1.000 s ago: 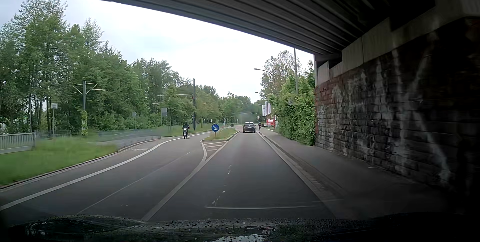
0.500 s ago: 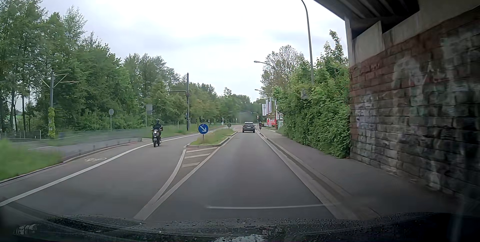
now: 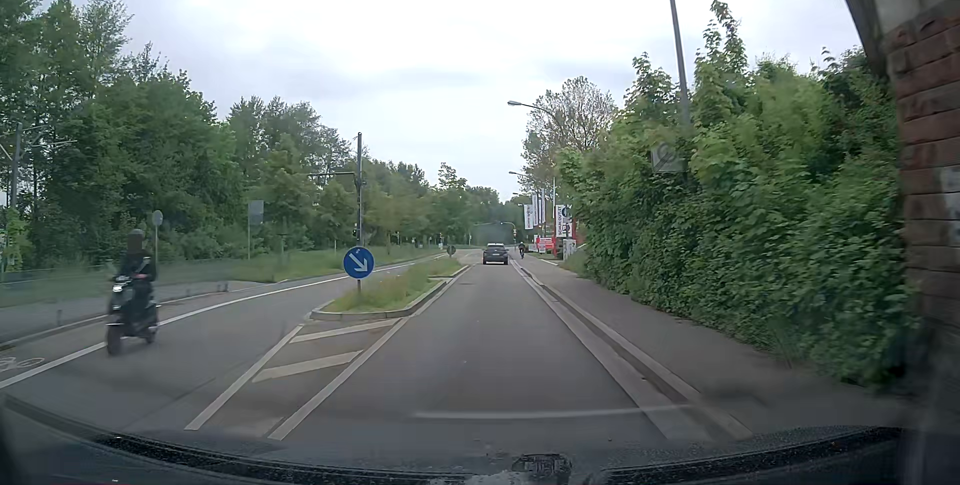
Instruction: Follow the waypoints while adhering to traffic rules and regulations
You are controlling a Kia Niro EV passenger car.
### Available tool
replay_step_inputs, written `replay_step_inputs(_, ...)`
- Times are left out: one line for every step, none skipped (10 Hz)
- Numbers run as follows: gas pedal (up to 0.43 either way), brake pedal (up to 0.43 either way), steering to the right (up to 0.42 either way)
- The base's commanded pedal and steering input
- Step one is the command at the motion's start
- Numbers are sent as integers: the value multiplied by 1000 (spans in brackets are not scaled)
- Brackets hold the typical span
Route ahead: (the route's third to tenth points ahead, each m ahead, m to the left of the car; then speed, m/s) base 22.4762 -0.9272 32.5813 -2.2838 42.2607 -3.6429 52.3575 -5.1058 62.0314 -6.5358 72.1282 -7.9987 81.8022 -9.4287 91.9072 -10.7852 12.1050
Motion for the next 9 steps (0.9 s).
replay_step_inputs(130, 0, -2)
replay_step_inputs(130, 0, -2)
replay_step_inputs(118, 0, -2)
replay_step_inputs(118, 0, -2)
replay_step_inputs(118, 0, -2)
replay_step_inputs(118, 0, -2)
replay_step_inputs(118, 0, -2)
replay_step_inputs(118, 0, -2)
replay_step_inputs(118, 0, -2)
